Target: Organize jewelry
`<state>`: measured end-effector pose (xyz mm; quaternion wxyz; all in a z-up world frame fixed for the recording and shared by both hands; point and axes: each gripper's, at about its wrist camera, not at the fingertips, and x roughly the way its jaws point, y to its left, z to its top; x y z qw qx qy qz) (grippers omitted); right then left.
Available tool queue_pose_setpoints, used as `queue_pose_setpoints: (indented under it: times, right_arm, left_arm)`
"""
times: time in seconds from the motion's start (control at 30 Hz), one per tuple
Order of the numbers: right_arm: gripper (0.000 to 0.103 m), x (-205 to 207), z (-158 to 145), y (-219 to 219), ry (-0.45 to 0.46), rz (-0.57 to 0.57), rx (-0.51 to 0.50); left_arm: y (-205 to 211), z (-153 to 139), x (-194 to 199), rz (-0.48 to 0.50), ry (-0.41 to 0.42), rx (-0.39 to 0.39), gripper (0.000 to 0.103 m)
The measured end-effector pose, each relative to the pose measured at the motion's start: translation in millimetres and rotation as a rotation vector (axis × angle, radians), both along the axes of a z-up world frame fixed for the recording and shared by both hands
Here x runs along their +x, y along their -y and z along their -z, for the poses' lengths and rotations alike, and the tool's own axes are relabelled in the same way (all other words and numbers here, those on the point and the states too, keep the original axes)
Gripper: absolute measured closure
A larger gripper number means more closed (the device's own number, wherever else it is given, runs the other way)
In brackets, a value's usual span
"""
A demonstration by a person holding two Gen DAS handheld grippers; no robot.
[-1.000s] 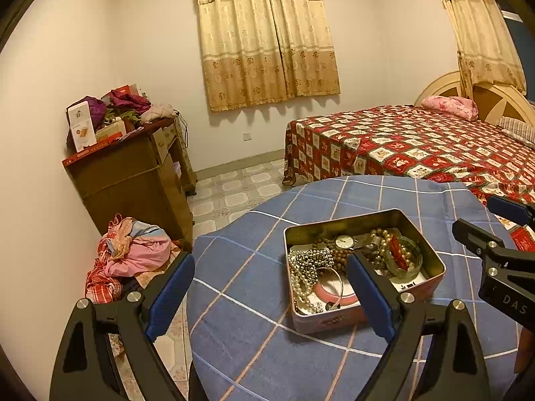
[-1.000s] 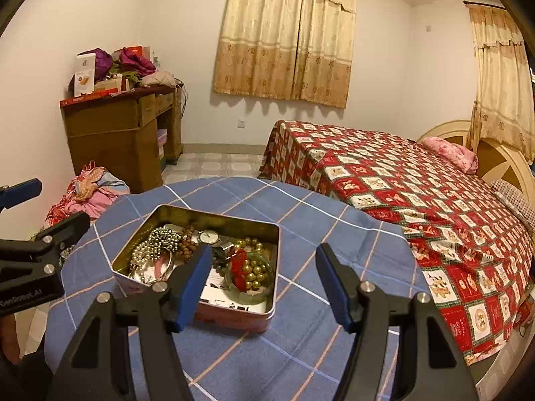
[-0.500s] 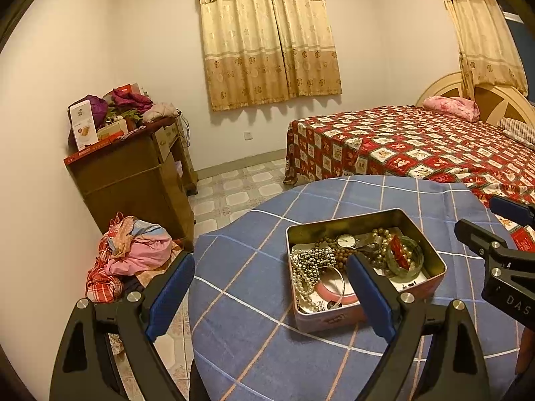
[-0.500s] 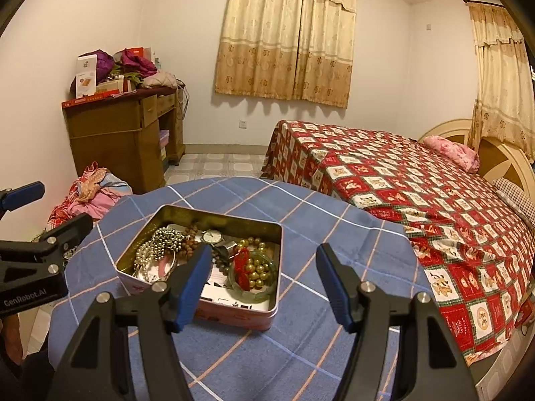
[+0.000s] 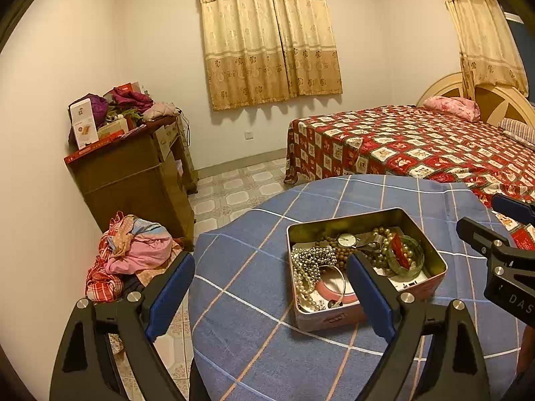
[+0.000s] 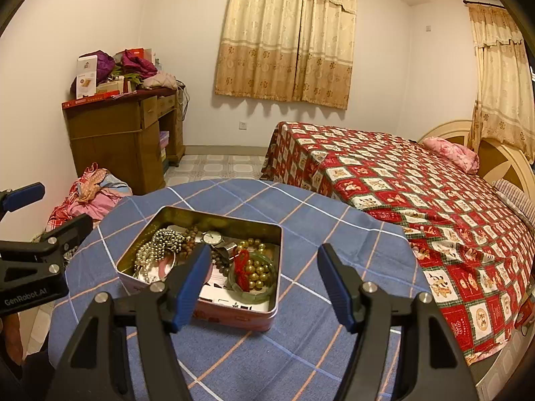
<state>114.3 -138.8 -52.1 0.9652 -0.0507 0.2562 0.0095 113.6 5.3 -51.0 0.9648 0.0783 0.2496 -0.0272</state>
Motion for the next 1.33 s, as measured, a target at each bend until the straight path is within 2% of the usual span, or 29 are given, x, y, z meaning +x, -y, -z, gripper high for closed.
queue_pose_setpoints:
  times: [0.8, 1.33]
  right_arm:
    - [0.034, -1, -9, 8, 0.029, 0.012, -0.001]
    - [0.034, 1, 0, 16, 0.012, 0.025, 0.007]
  left_arm:
    - [2, -2, -1, -0.010, 0.007, 0.009, 0.011]
    - [5, 5, 2, -0.027, 0.008, 0.045, 0.011]
